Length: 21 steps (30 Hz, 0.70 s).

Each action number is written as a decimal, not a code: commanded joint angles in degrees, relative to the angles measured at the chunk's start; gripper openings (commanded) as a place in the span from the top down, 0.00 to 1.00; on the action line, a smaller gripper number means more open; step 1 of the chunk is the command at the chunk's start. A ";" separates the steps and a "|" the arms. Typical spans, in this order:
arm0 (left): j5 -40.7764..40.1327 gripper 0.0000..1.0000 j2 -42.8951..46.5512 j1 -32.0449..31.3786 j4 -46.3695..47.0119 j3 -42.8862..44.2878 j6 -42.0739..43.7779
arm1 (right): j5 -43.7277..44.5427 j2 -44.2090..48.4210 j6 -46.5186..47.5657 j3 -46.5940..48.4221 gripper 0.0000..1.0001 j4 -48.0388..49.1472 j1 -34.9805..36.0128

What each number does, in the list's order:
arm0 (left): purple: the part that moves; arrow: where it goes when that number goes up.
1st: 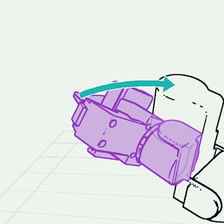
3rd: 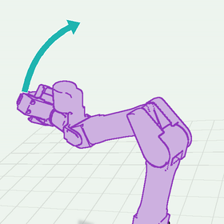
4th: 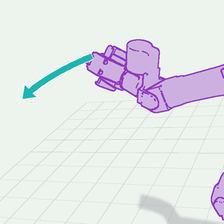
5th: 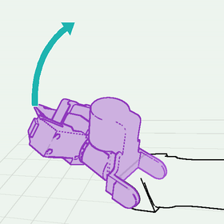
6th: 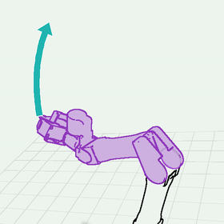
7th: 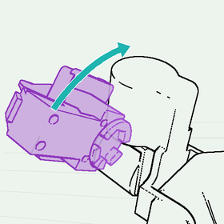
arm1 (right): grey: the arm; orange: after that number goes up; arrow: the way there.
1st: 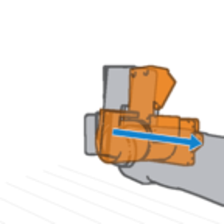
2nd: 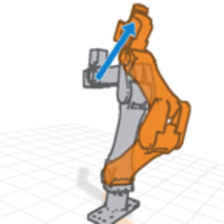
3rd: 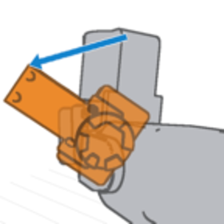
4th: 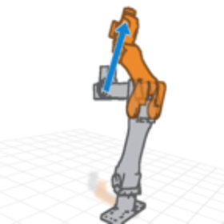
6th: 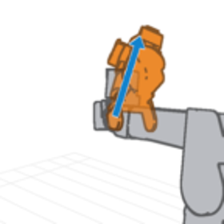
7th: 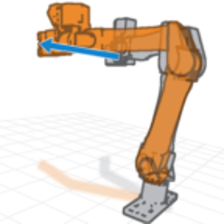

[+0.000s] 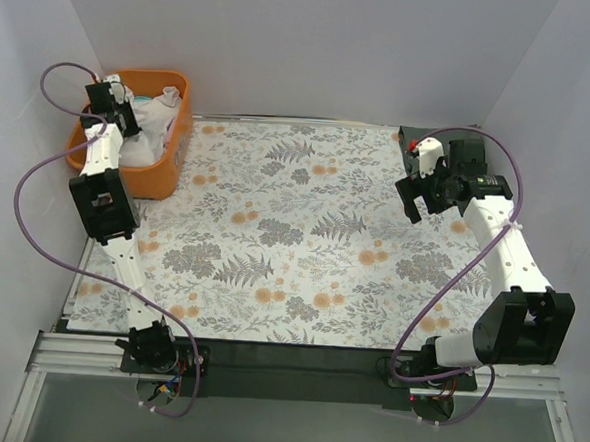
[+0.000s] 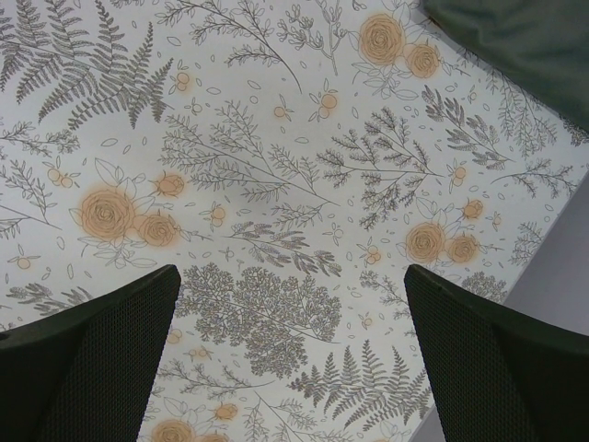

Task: Fold and stack the t-shirts
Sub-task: Grab the tshirt from the pile, then move the tshirt to the center of the board

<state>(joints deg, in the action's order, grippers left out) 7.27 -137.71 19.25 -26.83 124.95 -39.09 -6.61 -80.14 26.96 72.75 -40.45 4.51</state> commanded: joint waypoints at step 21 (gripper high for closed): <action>23.55 1.00 31.27 -0.08 30.51 3.03 -14.31 | -1.91 6.48 -0.86 1.34 0.02 0.28 0.06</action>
<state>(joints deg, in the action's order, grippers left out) 22.83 -106.85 19.62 2.39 128.99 -48.21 -7.79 -75.68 26.79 72.75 -40.47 4.51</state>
